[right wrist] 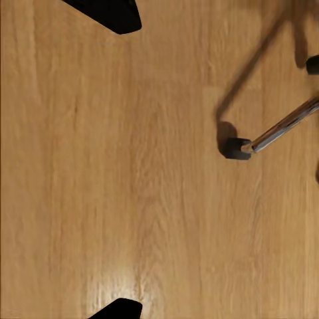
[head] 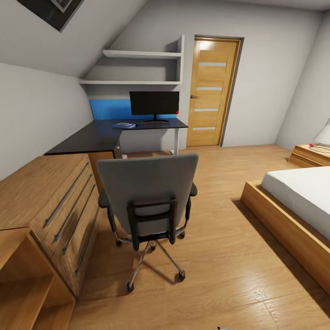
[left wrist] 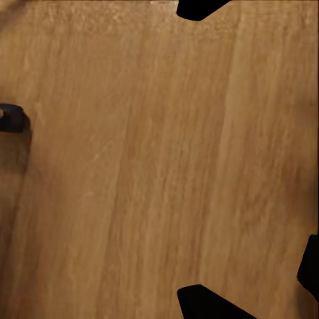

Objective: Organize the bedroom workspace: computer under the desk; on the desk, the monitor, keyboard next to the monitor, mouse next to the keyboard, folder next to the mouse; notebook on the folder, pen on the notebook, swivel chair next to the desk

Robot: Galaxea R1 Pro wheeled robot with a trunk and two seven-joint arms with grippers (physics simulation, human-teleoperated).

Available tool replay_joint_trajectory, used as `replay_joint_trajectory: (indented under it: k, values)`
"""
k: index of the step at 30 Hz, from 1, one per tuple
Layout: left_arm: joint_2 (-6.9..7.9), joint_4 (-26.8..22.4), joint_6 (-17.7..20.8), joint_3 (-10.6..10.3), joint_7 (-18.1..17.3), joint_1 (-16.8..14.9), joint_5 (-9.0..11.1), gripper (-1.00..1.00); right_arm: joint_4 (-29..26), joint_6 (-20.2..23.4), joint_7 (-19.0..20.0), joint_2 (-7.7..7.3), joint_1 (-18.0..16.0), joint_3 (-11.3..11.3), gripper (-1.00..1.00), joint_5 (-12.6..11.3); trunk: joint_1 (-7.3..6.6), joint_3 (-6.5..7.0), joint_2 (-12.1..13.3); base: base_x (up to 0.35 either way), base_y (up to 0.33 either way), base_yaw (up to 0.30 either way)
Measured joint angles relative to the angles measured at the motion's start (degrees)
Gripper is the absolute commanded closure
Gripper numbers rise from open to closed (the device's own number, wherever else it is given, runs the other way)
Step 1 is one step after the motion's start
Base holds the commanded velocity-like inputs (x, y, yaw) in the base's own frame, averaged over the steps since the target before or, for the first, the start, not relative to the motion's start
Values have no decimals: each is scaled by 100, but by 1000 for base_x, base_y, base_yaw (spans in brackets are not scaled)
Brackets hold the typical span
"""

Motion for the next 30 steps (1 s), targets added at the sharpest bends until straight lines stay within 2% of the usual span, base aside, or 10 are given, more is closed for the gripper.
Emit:
replay_joint_trajectory:
  k: [6,8,12,15,17,18,20,25,28,30]
  values:
    - [6,-758,123,21,619,-57,-24,-100,-650,44,-31,2,-36,-29,-100,-39,132,-108,-240,0,0,0]
    - [6,-1019,537,16,970,-368,-63,-100,-865,74,-94,14,-246,-35,-100,-45,176,-143,-321,0,0,0]
    - [11,-1124,1213,20,1117,-968,-65,-100,-940,277,-231,33,-779,-52,-100,-58,264,-216,-481,0,0,0]
    - [10,-1144,1557,21,1143,-1349,-64,-100,-954,779,-278,31,-1174,-57,-100,-60,330,-269,-601,0,0,0]
    - [8,-1154,1827,22,1149,-1665,-61,-100,-961,1363,-303,25,-1605,-59,-100,-50,374,-305,-681,0,0,0]
    - [5,-1155,2095,31,1152,-2013,-27,-100,-963,1864,-314,19,-1977,-69,-100,-55,396,-324,-721,0,0,0]
    - [4,-1157,2208,27,1153,-2312,-39,-100,-964,2008,-313,18,-2190,-64,-100,-77,439,-359,-802,0,0,0]
    - [-3,-1133,2665,154,1132,-2973,16,-100,-1015,2448,-19,24,-2605,-83,-100,-664,549,-449,-1002,0,0,0]
    - [-14,-938,2710,356,1055,-3133,1,-100,-1037,2514,340,36,-2699,-39,-100,-899,615,-503,-1123,0,0,0]
    - [-7,-920,2711,366,1046,-3142,-3,-100,-1031,2512,498,35,-2703,-37,-100,-920,659,-540,-1203,0,0,0]
